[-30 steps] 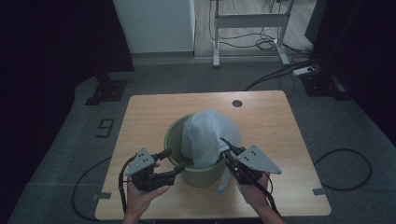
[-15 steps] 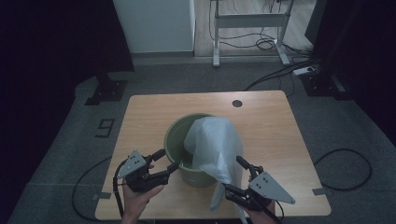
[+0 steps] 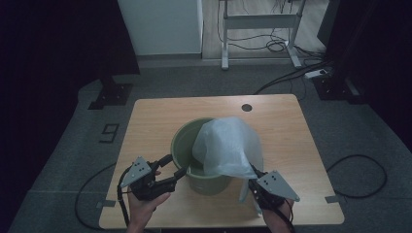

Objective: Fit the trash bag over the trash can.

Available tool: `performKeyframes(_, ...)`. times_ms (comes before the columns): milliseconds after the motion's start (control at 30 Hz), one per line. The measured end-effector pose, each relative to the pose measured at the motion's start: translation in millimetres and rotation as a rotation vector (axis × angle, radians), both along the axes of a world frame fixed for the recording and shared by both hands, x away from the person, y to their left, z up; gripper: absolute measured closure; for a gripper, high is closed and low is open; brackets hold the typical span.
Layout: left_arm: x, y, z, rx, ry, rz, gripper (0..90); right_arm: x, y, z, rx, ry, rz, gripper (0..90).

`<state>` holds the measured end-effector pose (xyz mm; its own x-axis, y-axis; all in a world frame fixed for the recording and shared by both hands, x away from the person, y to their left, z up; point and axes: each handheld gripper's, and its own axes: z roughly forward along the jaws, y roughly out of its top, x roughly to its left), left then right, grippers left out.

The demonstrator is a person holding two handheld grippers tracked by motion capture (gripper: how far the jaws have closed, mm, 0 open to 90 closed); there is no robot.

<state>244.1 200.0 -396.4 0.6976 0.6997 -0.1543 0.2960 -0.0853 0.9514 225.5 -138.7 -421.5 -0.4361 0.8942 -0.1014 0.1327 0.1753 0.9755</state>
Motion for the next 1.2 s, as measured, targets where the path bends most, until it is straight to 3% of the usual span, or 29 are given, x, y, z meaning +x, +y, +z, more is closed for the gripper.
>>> performKeyframes(67,-0.8,-1.2,1.0,-0.001,-0.003,-0.004,32.8,2.7,-1.0,2.4,-0.006,-0.004,-0.006,88.9)
performKeyframes(167,-1.0,-4.5,1.8,0.008,-0.007,-0.011,32.9,13.5,-2.5,15.6,-0.029,-0.048,0.000,89.0)
performKeyframes(200,-0.8,-5.8,1.8,0.009,-0.006,-0.015,32.8,19.5,-0.7,27.5,-0.024,-0.081,0.023,89.1)
performKeyframes(233,-0.5,-7.3,1.9,0.011,-0.007,-0.018,32.8,19.5,-0.7,27.5,-0.024,-0.081,0.023,89.1)
performKeyframes(267,-0.3,-8.2,2.1,0.013,-0.007,-0.021,32.5,25.3,3.0,39.9,-0.015,-0.104,0.054,89.1)
performKeyframes(400,-0.6,-13.5,3.3,0.020,-0.012,-0.033,32.2,33.6,11.4,57.0,-0.006,-0.125,0.099,89.1)
performKeyframes(467,-1.3,-15.6,4.1,0.019,-0.014,-0.039,32.0,37.9,21.1,71.4,0.010,-0.129,0.153,89.1)
performKeyframes(600,-2.1,-17.6,5.0,0.025,-0.018,-0.044,31.5,39.9,32.5,81.8,0.015,-0.128,0.203,89.1)
performKeyframes(733,-3.1,-19.1,5.0,0.022,-0.022,-0.038,31.0,41.3,38.7,84.1,0.018,-0.120,0.214,89.1)
performKeyframes(833,-4.1,-18.6,5.8,0.016,-0.037,0.006,30.1,43.8,45.3,86.8,0.016,-0.112,0.208,89.1)
performKeyframes(1000,-6.3,-17.2,8.0,0.010,-0.043,0.027,29.4,46.5,59.2,96.9,0.015,-0.110,0.219,89.0)
performKeyframes(1200,-10.7,-24.3,12.8,0.011,-0.064,0.010,29.1,48.7,72.9,100.7,0.008,-0.100,0.253,89.0)
